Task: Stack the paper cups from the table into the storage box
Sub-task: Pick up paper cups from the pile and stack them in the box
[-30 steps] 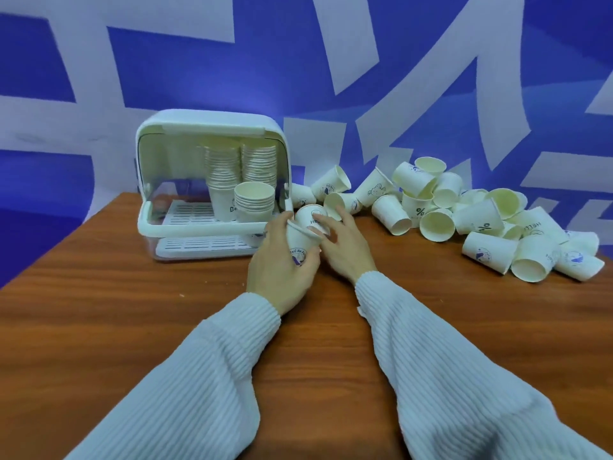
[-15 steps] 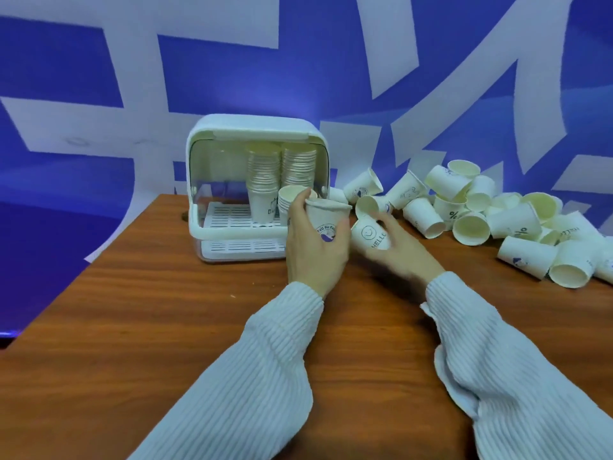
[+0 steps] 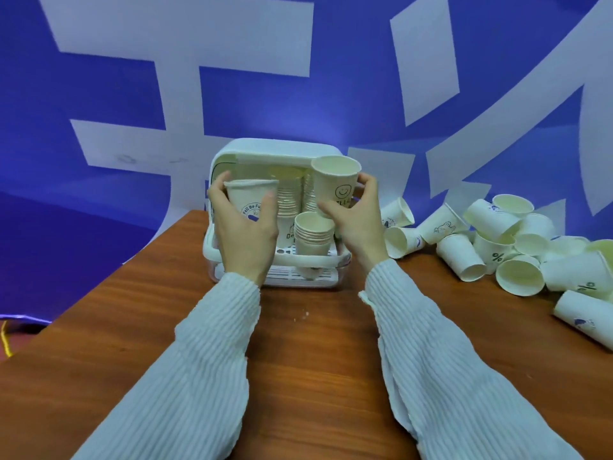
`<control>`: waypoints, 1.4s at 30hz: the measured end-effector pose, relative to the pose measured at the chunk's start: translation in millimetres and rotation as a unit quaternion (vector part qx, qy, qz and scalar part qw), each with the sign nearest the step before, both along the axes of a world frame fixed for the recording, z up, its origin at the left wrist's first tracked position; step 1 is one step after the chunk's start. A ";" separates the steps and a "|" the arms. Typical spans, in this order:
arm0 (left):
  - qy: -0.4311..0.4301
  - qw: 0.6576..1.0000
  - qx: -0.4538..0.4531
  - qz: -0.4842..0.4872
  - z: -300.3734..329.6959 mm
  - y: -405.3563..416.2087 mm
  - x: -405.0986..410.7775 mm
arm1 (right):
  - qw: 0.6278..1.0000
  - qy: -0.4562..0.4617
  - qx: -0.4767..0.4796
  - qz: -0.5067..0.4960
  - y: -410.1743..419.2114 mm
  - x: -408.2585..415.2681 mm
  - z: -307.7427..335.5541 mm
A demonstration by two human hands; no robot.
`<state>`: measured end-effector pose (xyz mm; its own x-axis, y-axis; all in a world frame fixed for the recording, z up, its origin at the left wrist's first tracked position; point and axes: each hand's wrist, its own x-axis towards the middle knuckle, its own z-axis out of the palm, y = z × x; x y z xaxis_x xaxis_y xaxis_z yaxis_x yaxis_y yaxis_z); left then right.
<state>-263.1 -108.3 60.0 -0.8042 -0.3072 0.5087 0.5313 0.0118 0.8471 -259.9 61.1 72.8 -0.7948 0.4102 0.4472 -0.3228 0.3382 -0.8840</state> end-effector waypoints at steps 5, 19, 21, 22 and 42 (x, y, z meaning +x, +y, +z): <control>-0.021 1.000 -0.014 0.011 -6.7 -2.3 -10.9 | 0.988 -0.078 0.136 0.003 1.9 -16.5 -13.8; -0.030 0.999 0.005 -0.037 1.2 8.4 -7.3 | 0.862 -0.157 0.479 0.048 17.1 -2.5 -27.4; -0.014 0.999 0.006 -0.049 12.9 13.8 -11.1 | 0.873 -0.147 0.460 0.069 16.6 1.3 -26.4; -0.005 0.999 -0.003 -0.053 19.1 18.5 -13.6 | 0.897 -0.130 0.415 0.085 16.2 2.5 -26.0; -0.001 0.894 -0.448 -0.005 -28.0 53.0 -36.4 | 0.898 -0.186 0.324 -0.233 140.4 -32.1 -59.2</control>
